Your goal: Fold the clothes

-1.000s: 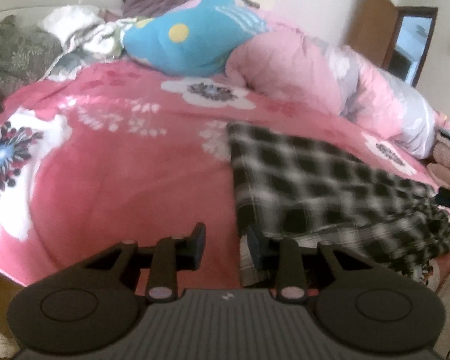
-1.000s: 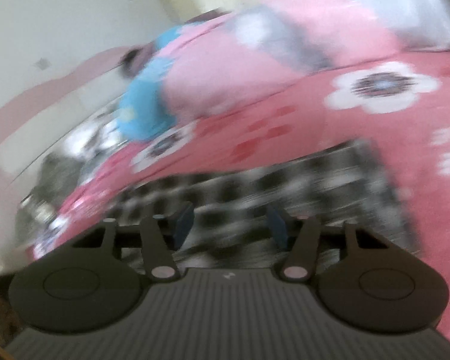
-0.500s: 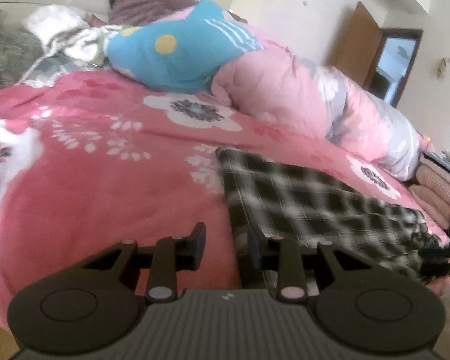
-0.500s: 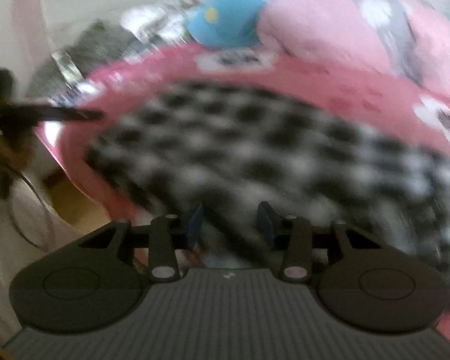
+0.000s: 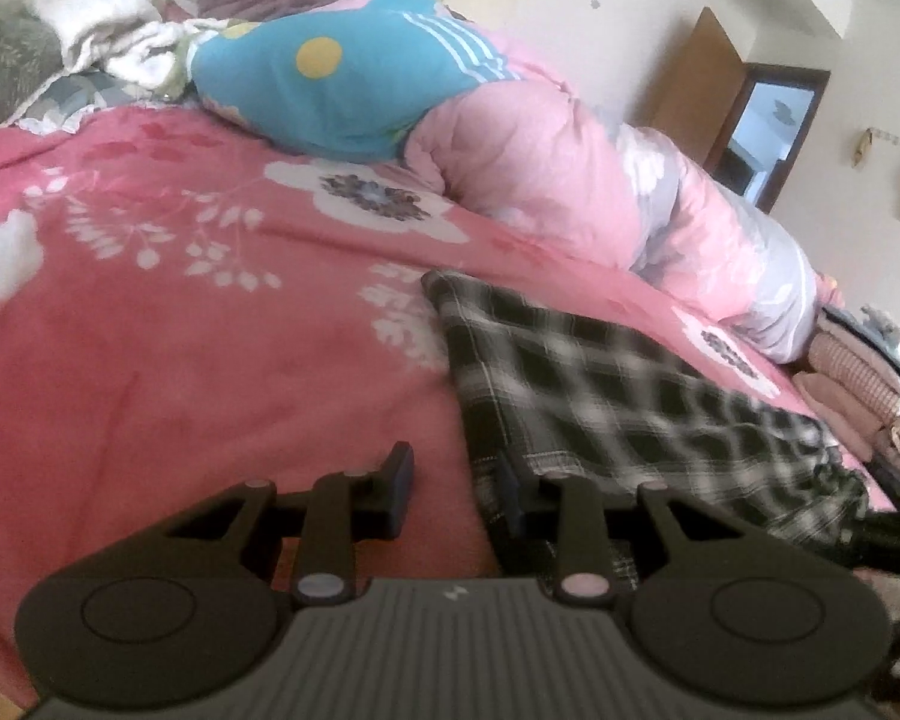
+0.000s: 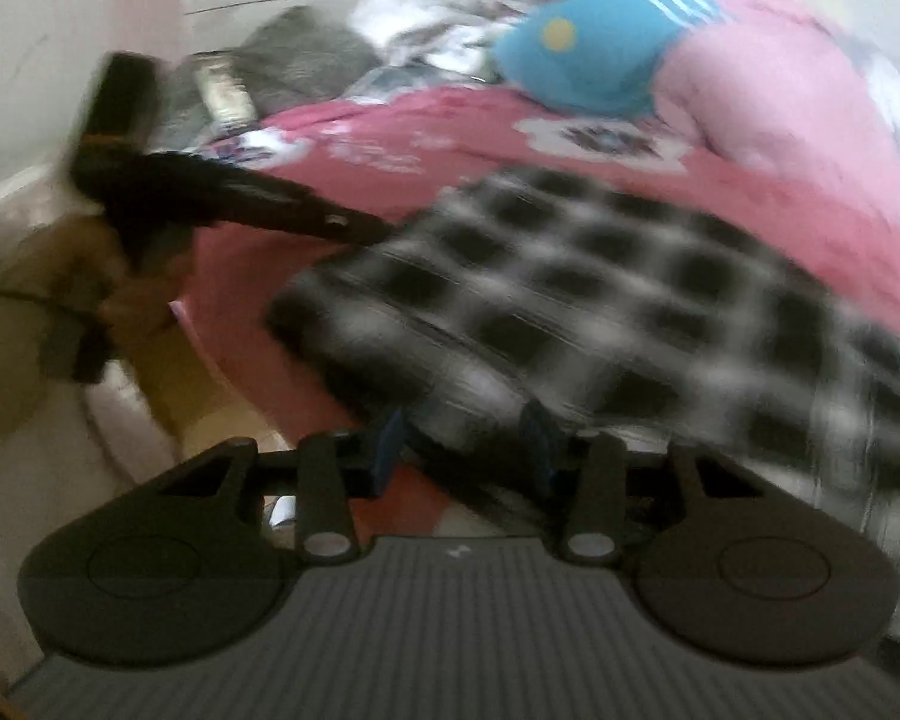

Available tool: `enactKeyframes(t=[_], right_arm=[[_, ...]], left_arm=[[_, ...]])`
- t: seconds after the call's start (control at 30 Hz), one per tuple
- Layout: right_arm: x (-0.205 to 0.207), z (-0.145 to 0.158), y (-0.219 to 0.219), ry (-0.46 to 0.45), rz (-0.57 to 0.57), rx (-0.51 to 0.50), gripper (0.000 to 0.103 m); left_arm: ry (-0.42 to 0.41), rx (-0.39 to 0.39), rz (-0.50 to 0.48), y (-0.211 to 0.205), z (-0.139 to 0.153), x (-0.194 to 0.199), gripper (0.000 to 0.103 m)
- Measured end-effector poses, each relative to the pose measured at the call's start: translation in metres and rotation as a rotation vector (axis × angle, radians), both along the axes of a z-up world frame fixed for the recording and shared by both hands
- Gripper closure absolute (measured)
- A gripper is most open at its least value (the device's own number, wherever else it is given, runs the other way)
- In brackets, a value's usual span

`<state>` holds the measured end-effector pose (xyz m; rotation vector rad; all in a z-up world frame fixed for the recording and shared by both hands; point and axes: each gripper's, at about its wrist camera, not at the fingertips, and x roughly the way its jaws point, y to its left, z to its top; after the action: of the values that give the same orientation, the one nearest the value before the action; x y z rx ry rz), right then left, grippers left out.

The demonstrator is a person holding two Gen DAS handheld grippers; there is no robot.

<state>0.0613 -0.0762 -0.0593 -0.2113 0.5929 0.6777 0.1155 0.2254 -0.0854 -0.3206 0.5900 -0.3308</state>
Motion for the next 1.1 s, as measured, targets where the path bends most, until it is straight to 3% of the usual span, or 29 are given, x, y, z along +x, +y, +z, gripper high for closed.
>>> enactKeyframes(t=[0.13,0.27,0.33,0.4,0.53,0.67,0.77,0.93,1.1], right_arm=[[0.01,0.01,0.019,-0.069,0.022,0.052,0.061],[0.008,-0.019,0.036,0.006,0.021,0.017,0.063],[-0.01,-0.016,0.036,0.019,0.077,0.04,0.064],[-0.024,-0.009,0.03,0.009,0.106,0.045,0.067],[-0.018,0.012,-0.002,-0.125,-0.065,0.018,0.067],[0.007,0.009,-0.063,-0.067,-0.36,0.048,0.065],[0.001,-0.016,-0.089,0.043,-0.476,0.014,0.064],[-0.04,-0.012,-0.09,0.034,-0.411,-0.032,0.061],[-0.012,0.028,-0.084,-0.021,-0.384,0.068,0.061]], left_arm=[[-0.06,0.022,0.011,-0.007,0.006,-0.007,0.069],[-0.119,0.044,0.022,-0.014,0.013,-0.014,0.066],[-0.149,0.054,0.027,-0.017,0.016,-0.018,0.06],[-0.179,0.065,0.032,-0.021,0.019,-0.021,0.059],[-0.21,0.112,0.01,-0.035,0.023,-0.026,0.056],[-0.166,0.216,-0.072,-0.062,0.016,-0.023,0.056],[-0.129,0.274,-0.086,-0.075,0.007,-0.02,0.055],[-0.125,0.253,-0.078,-0.073,0.007,-0.02,0.053],[-0.118,0.271,-0.078,-0.076,0.007,-0.02,0.046]])
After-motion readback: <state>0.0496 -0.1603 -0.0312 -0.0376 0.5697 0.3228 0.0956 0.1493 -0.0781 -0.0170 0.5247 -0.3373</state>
